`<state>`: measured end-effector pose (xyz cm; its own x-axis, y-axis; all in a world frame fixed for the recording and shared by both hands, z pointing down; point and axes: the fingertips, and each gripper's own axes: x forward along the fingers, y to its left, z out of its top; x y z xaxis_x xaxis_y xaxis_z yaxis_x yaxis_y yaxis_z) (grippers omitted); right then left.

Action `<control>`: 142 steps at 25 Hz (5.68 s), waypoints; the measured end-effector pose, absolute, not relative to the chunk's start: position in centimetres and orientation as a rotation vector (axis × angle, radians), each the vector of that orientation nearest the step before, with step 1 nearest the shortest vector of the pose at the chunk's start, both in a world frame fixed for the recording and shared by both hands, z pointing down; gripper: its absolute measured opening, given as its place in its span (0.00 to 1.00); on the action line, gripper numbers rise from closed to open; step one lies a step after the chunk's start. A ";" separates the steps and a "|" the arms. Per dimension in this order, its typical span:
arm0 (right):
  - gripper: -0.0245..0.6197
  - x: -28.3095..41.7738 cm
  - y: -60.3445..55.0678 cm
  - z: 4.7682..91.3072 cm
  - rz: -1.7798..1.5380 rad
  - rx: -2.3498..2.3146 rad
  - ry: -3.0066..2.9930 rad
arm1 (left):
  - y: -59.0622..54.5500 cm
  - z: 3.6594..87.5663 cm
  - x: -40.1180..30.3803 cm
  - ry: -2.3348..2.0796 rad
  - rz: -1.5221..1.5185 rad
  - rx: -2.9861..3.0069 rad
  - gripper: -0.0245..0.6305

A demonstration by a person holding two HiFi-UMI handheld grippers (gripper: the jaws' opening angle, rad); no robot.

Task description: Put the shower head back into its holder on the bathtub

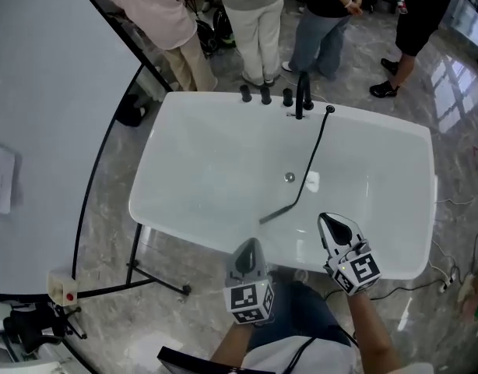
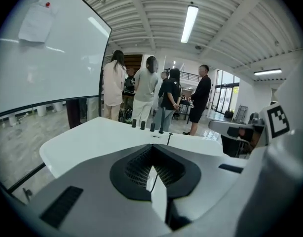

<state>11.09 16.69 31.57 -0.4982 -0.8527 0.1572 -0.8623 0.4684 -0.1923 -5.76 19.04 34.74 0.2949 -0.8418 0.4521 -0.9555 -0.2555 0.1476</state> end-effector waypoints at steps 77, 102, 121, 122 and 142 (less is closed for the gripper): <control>0.25 -4.6 8.5 105.2 0.022 -0.186 -1.790 | -1.0 77.0 -13.5 -1.373 0.627 1.814 0.04; 0.24 -1.8 -1.7 78.2 0.086 0.573 -2.159 | -2.5 66.6 -9.9 -1.484 0.704 1.972 0.04; 0.24 6.4 -3.5 57.3 0.024 1.276 -2.257 | -2.4 58.6 -6.6 -1.446 0.629 2.079 0.04; 0.24 7.0 -3.5 56.2 0.003 1.299 -2.262 | -2.3 58.4 -6.5 -1.447 0.627 2.077 0.04; 0.24 16.6 -1.0 37.2 -0.122 1.959 -2.231 | 0.0 55.5 -3.6 -1.417 0.602 2.094 0.04</control>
